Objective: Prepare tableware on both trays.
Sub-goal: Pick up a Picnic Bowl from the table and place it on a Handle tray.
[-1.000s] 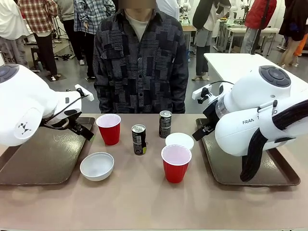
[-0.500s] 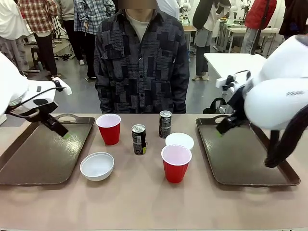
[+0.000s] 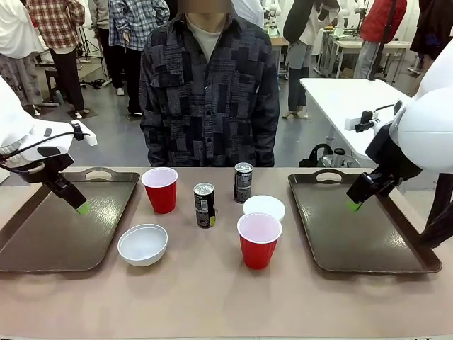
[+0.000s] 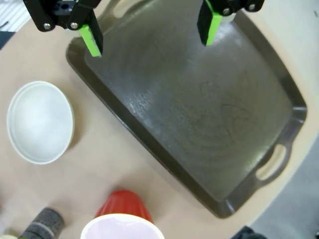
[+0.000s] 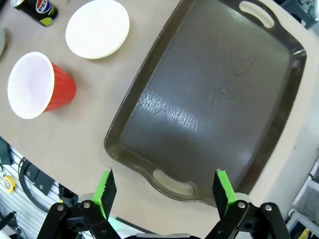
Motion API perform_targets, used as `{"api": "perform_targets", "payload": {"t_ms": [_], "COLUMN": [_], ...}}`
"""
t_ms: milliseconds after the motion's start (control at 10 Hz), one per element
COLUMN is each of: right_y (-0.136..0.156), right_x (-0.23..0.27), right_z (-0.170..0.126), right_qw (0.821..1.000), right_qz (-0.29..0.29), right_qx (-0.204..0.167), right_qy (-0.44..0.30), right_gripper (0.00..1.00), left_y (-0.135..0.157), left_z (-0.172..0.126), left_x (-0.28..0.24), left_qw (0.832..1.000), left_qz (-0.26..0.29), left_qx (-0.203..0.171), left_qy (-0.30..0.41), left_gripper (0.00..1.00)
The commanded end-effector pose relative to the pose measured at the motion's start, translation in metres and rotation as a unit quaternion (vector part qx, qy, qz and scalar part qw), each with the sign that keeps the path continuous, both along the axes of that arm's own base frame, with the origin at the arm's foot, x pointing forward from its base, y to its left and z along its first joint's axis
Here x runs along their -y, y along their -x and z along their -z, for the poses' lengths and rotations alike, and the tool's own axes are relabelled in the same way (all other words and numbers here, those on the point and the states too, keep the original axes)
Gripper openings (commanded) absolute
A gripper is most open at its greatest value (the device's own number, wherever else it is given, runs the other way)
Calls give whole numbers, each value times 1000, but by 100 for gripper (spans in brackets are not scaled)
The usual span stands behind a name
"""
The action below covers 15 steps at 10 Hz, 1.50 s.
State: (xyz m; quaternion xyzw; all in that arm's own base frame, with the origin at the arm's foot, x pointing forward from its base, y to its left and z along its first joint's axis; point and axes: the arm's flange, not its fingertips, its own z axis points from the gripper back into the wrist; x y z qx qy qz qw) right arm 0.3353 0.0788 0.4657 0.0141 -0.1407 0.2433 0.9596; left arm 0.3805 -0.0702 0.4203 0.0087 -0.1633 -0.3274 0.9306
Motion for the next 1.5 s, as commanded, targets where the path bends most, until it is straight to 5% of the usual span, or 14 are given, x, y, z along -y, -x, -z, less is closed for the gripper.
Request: {"api": "perform_targets", "payload": {"t_ms": [0, 100, 200, 500, 900, 1400], "right_y": [-7, 0, 12, 42, 34, 25], "right_x": [-5, 0, 11, 92, 169, 219], "right_z": [9, 0, 8, 4, 18, 38], "right_qw": [1000, 1000, 1000, 984, 938, 900], "right_qz": [-13, 0, -20, -2, 43, 92], "right_qx": [-4, 0, -14, -33, -37, -43], "right_qy": [-17, 0, -18, -177, -341, -423], "right_gripper": [100, 100, 100, 100, 100, 100], "left_y": [-1, 0, 14, 50, 21, -7], "left_z": [5, 0, 0, -20, -17, 5], "left_x": [1, 0, -12, -72, -160, -219], "left_qw": [1000, 1000, 998, 973, 919, 876], "left_qz": [18, 0, 39, 62, 10, -47], "left_qx": [-7, 0, -34, -74, -94, -118], "left_qy": [17, 0, 39, 210, 384, 466], "left_gripper": [100, 100, 100, 100, 100, 100]}}
